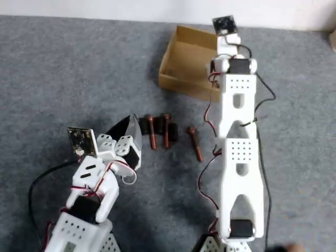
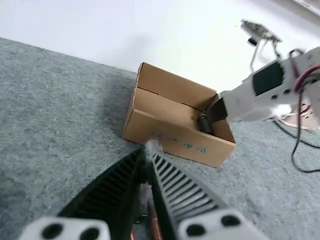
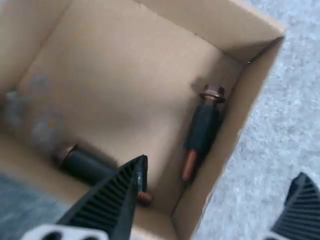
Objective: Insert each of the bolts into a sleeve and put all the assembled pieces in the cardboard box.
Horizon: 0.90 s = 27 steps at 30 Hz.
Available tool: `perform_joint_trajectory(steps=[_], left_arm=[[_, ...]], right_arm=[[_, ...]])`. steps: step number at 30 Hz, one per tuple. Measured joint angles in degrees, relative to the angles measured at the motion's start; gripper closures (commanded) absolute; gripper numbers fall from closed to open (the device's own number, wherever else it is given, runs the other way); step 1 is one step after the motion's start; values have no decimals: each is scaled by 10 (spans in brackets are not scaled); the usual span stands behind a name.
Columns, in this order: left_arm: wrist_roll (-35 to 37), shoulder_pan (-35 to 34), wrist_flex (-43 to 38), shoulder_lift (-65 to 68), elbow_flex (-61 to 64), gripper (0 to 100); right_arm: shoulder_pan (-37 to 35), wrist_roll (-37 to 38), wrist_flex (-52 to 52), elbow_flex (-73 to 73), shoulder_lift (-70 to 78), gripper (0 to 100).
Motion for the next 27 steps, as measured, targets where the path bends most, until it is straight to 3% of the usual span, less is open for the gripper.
perform_joint_trajectory(steps=[7, 19, 23, 27], left_arm=[[0, 0, 0, 0, 0, 993], [0, 0, 0, 0, 0, 993], [0, 0, 0, 0, 0, 993], [0, 0, 0, 0, 0, 993]], right_arm=[[-31, -3, 131, 0, -135, 602], [-43, -82, 137, 16, -358, 602], [-70, -82, 137, 181, -513, 602], [-120, -82, 137, 458, -706, 602]])
